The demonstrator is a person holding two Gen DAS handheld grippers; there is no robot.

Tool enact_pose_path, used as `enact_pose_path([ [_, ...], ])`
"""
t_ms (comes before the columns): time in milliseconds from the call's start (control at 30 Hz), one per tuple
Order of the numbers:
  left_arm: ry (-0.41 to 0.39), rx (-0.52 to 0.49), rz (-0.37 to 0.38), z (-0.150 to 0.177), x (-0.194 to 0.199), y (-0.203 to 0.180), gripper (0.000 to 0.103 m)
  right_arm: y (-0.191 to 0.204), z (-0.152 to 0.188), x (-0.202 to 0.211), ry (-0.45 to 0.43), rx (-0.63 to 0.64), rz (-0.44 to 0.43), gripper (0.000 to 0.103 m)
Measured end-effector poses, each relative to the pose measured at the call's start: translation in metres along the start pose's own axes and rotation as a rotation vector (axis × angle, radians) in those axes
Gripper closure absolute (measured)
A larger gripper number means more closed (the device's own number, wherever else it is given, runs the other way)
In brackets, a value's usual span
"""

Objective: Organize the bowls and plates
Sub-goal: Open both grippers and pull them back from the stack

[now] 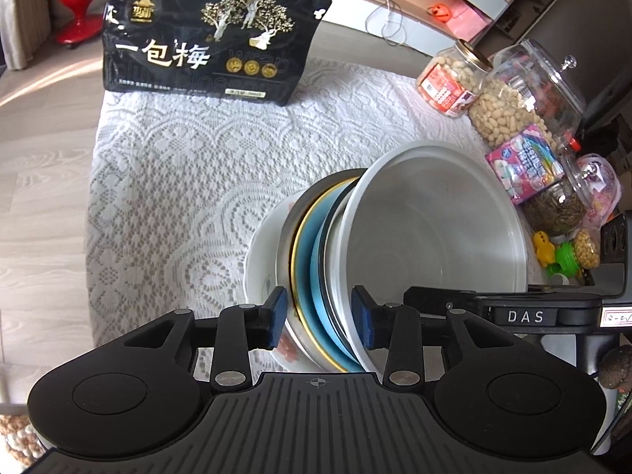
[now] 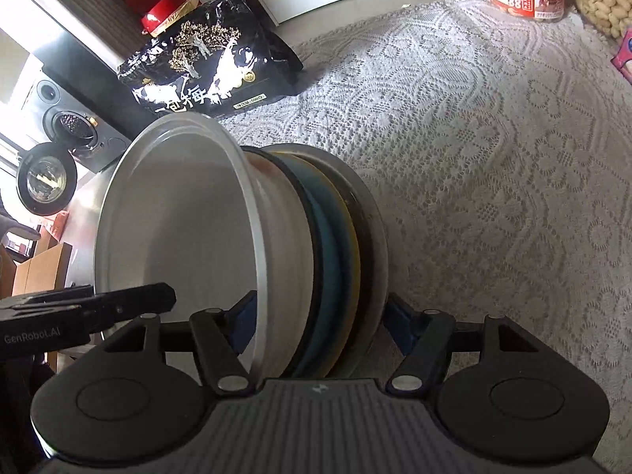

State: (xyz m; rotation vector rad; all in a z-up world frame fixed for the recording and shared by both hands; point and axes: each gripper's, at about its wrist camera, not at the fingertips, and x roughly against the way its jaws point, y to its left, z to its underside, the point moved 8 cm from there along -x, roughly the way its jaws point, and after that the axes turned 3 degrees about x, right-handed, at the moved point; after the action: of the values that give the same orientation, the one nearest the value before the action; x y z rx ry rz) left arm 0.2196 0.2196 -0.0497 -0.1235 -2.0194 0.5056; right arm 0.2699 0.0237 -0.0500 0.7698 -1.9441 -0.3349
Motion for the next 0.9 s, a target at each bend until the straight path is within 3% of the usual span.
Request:
enact_pose_path([
  [300, -0.016, 0.019, -0.004, -0.004, 0.003, 0.003, 0.064, 0.005, -0.013, -0.003, -0.017, 0.061, -0.004, 0.038],
  [467, -0.076, -0.023, -0.015, -0.007, 0.022, -0.008, 0.064, 0.012, -0.015, 0.029, -0.133, 0.158, 0.018, 0.038],
  [667, -0.149, -0.115, -0.164, 0.001, 0.038, -0.018, 0.064, 0.008, -0.008, 0.058, -0.231, 0.168, 0.043, 0.038],
  [767, -0.154, -0.091, -0.157, 0.008, 0.039, -0.015, 0.064, 0.000, -0.003, 0.062, -0.252, 0.148, 0.053, 0.037],
  [900, -0.224, -0.051, -0.156, 0.016, 0.053, -0.017, 0.064, -0.004, 0.006, 0.065, -0.273, 0.131, 0.021, 0.037],
])
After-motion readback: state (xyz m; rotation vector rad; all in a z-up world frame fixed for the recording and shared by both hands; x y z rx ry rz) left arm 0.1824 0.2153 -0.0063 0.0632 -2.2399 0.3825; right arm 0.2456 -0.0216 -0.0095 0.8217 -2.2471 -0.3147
